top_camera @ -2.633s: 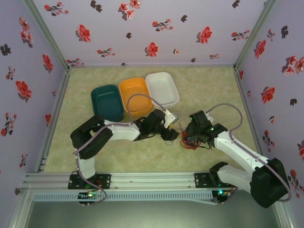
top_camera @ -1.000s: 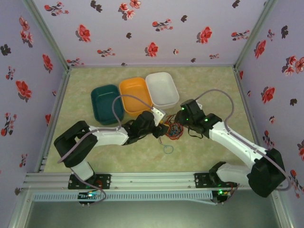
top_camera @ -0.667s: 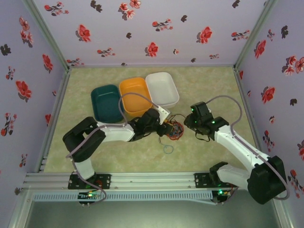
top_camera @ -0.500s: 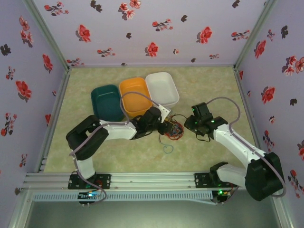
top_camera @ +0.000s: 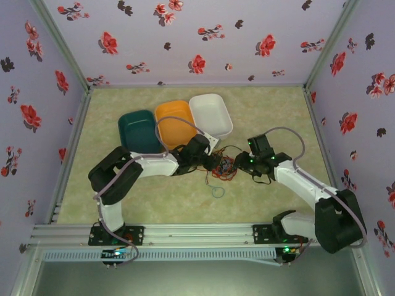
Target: Untangle the cables
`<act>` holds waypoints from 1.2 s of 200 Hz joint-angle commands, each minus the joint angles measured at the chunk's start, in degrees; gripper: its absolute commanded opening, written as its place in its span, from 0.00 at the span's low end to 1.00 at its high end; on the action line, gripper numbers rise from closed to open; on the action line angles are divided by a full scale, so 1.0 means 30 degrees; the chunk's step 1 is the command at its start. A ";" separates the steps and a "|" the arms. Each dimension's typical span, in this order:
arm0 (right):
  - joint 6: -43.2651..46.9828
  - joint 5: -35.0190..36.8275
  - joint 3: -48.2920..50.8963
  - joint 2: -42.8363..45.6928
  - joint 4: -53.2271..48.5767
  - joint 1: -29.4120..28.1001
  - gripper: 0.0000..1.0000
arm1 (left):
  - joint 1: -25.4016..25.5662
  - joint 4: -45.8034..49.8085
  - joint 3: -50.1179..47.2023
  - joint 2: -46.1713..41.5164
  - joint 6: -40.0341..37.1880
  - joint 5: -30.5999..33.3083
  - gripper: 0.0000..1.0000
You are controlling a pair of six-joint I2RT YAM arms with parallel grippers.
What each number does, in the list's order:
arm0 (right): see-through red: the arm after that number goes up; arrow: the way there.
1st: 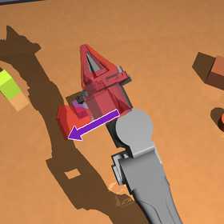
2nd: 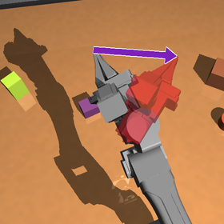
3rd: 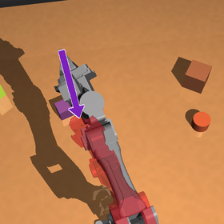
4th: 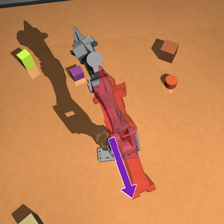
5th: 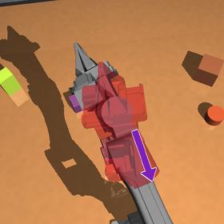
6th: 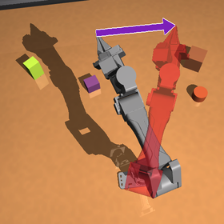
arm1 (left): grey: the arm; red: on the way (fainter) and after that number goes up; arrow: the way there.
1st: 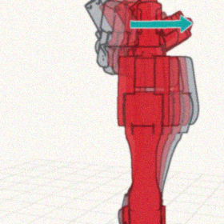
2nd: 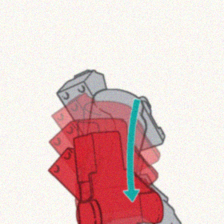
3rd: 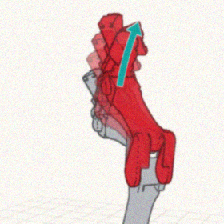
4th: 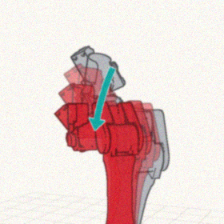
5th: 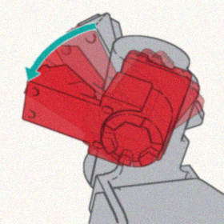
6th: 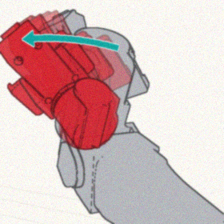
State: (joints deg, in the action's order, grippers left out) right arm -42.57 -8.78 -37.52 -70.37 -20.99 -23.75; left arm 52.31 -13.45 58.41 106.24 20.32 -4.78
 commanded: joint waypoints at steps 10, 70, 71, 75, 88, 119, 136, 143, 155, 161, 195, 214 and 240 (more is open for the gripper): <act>0.0623 -0.0595 0.0129 -0.0843 0.0915 0.0205 0.38 | -0.0068 0.0853 0.0363 0.0534 0.0214 -0.0393 0.28; 0.0918 -0.0712 -0.0108 -0.2038 0.1683 0.0211 0.38 | -0.0061 0.0442 0.0333 0.0710 0.0316 -0.0913 0.28; 0.0918 -0.0739 -0.0100 -0.2064 0.1718 0.0211 0.38 | -0.0063 0.0442 0.0348 0.0725 0.0317 -0.0920 0.28; 0.0945 -0.0796 -0.0122 -0.2153 0.1803 0.0211 0.38 | -0.0069 0.0447 0.0362 0.0708 0.0312 -0.0947 0.28; 0.0932 -0.0995 -0.0197 -0.2497 0.2060 0.0211 0.38 | -0.0061 0.0427 0.0391 0.0703 0.0281 -0.1021 0.28; 0.1049 -0.1201 -0.0282 -0.3128 0.2582 0.0211 0.39 | -0.0076 0.0385 0.0422 0.0805 0.0229 -0.1262 0.27; 0.1220 -0.1330 -0.0391 -0.3406 0.2724 0.0210 0.41 | -0.0057 0.0383 0.0451 0.0853 0.0238 -0.1364 0.28; 0.1308 -0.1403 -0.0467 -0.3509 0.2726 0.0196 0.42 | -0.0055 0.0413 0.0466 0.0887 0.0218 -0.1389 0.28; 0.1415 -0.1719 -0.0459 -0.3594 0.2899 0.0211 0.44 | -0.0060 0.0449 0.0480 0.0900 0.0215 -0.1397 0.28; 0.1501 -0.1958 -0.0461 -0.3649 0.2950 0.0209 0.45 | -0.0058 0.0464 0.0507 0.0900 0.0215 -0.1412 0.28; 0.1720 -0.3013 -0.0363 -0.3471 0.2965 0.0182 0.49 | -0.0063 0.0617 0.0650 0.1004 0.0225 -0.1454 0.28; 0.1823 -0.3334 -0.0297 -0.3205 0.2561 0.0185 0.48 | -0.0064 0.0624 0.0656 0.0994 0.0202 -0.1433 0.28; 0.2070 -0.2825 -0.0297 -0.2915 0.1764 0.0199 0.37 | -0.0065 0.0656 0.0696 0.0982 0.0228 -0.1426 0.29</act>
State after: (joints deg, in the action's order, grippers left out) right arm -37.82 -16.51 -37.56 -80.55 -13.21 -23.18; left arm 52.31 -13.13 59.22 107.79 20.69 -7.77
